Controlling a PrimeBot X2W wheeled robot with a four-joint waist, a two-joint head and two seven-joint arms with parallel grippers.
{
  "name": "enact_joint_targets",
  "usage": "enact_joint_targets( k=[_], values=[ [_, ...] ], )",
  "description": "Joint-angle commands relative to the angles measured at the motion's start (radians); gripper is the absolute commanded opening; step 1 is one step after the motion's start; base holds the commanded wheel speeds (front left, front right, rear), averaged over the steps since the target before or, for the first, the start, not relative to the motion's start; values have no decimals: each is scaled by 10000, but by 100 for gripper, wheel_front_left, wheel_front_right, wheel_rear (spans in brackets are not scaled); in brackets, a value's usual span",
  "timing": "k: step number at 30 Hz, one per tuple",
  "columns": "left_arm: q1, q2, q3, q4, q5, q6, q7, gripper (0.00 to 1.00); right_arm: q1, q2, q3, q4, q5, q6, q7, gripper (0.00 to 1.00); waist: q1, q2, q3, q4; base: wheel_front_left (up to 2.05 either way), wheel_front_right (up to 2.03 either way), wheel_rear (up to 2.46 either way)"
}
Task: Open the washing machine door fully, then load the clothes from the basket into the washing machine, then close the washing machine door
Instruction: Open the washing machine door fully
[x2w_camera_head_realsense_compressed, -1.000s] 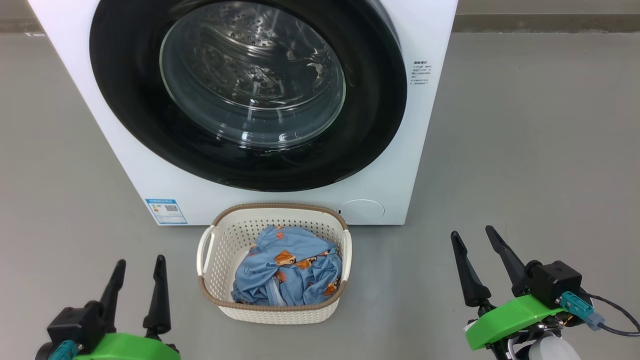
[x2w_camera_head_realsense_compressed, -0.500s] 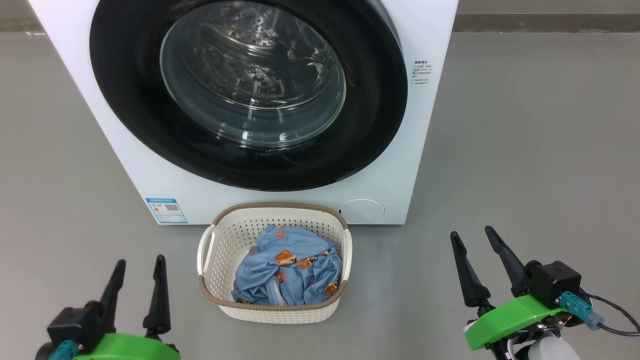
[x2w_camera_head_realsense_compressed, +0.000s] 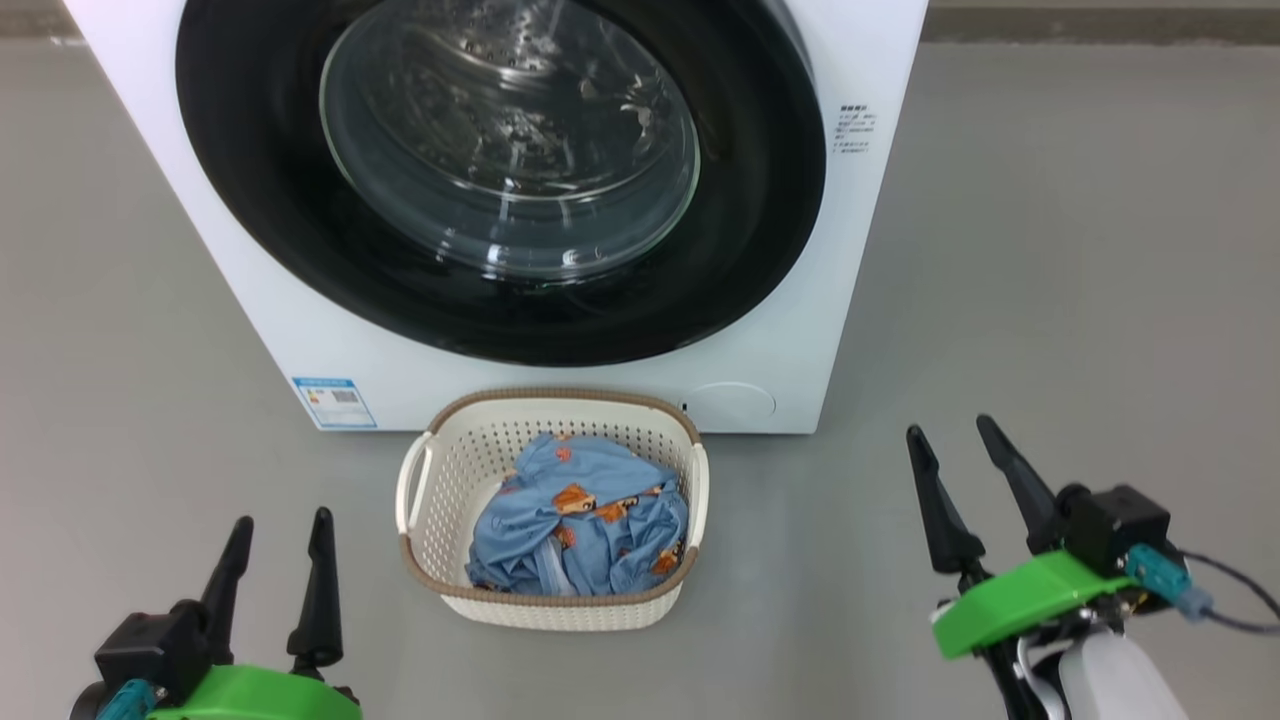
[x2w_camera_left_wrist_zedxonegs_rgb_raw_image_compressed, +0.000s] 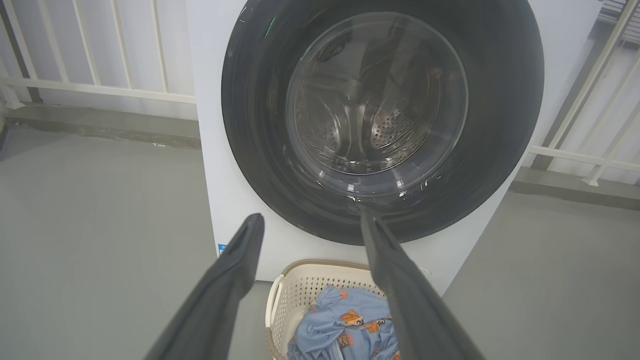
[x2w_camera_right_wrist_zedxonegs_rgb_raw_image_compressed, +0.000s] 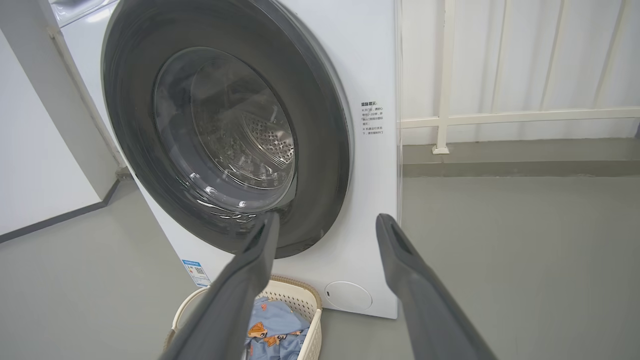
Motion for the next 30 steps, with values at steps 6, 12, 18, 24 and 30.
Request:
enact_joint_targets(
  k=[6, 12, 18, 24, 30],
  values=[
    [-647, 198, 355, -326, -177, -25, -105, 100, -1197, -300, 139, -47, -6, 16, -122, 100, 0, 0, 502, 121, 0, 0, 0],
    [-874, 255, 217, -535, -424, -25, -105, 100, -2077, -603, -193, -111, 606, 16, -122, 9, 0, 0, 1045, 321, 0, 0, 0],
    [-1068, 366, 191, -715, -486, -25, -105, 100, -3128, -1099, -442, 80, 1991, 16, -122, 0, 0, 0, 1561, 514, 0, 0, 0],
    [-1328, 441, 95, -884, -480, -25, -105, 100, -4277, -1813, -535, 721, 4256, 16, -76, 0, 0, 0, 2122, 743, 0, 0, 0],
    [-1546, 454, -14, -954, -550, -25, -105, 100, -5608, -2549, -582, 1238, 6884, 16, 625, 0, 0, 0, 2604, 947, 0, 0, 0]
  ],
)
